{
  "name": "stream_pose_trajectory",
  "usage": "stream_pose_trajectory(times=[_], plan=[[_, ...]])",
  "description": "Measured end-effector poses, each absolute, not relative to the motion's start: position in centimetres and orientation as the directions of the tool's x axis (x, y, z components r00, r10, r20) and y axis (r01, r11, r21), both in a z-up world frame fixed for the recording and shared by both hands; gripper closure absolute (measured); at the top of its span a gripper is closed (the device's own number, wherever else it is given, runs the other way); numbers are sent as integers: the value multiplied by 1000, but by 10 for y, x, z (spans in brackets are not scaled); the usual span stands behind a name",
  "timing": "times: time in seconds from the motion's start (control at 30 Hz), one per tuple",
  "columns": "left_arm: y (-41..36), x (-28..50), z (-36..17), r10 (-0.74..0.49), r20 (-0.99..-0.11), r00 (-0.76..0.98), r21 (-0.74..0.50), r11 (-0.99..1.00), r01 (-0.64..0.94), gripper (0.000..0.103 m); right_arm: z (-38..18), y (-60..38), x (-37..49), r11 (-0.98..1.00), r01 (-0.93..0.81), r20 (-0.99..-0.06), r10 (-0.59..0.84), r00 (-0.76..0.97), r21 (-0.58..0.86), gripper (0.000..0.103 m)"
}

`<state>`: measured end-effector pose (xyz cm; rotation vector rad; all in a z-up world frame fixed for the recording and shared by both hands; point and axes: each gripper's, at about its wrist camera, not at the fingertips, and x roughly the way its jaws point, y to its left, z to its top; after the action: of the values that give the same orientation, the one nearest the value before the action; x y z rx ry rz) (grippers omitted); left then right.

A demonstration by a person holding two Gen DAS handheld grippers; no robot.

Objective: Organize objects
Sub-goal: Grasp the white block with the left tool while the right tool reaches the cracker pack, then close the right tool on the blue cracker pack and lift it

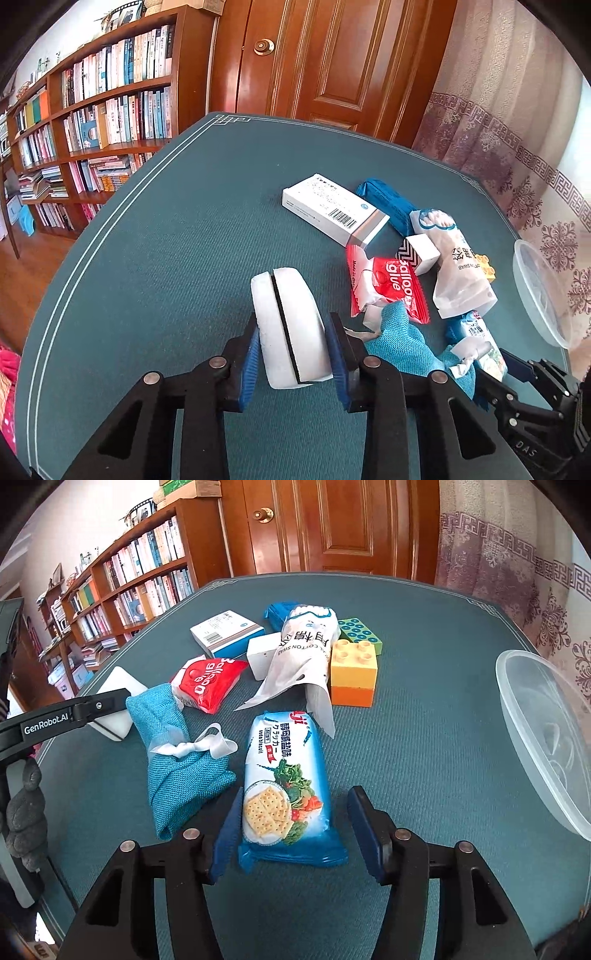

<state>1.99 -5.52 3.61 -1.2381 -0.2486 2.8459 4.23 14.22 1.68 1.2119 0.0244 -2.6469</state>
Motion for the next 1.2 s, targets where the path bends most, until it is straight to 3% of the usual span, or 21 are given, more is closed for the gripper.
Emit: stream_pose_trajectory(times=[0.53, 0.7, 0.83, 0.97, 1.2], plan=[[-28, 33, 65, 122, -673, -729, -130, -990, -46, 68, 43, 183, 62, -973, 142, -691, -228, -686, 180, 55], [-15, 35, 70, 136, -664, -735, -120, -990, -75, 68, 55, 200, 68, -972, 128, -666, -228, -710, 196, 61], [-7, 34, 71, 146, -666, -731, -117, -989, -91, 68, 51, 201, 65, -970, 153, -684, -243, -688, 190, 60], [-1, 35, 69, 153, -672, -725, -113, -988, -103, 68, 40, 189, 60, -965, 185, -707, -263, -656, 187, 51], [-1, 38, 71, 156, -668, -728, -113, -988, -108, 68, 15, 166, 48, -975, 198, -754, -202, -625, 97, 51]])
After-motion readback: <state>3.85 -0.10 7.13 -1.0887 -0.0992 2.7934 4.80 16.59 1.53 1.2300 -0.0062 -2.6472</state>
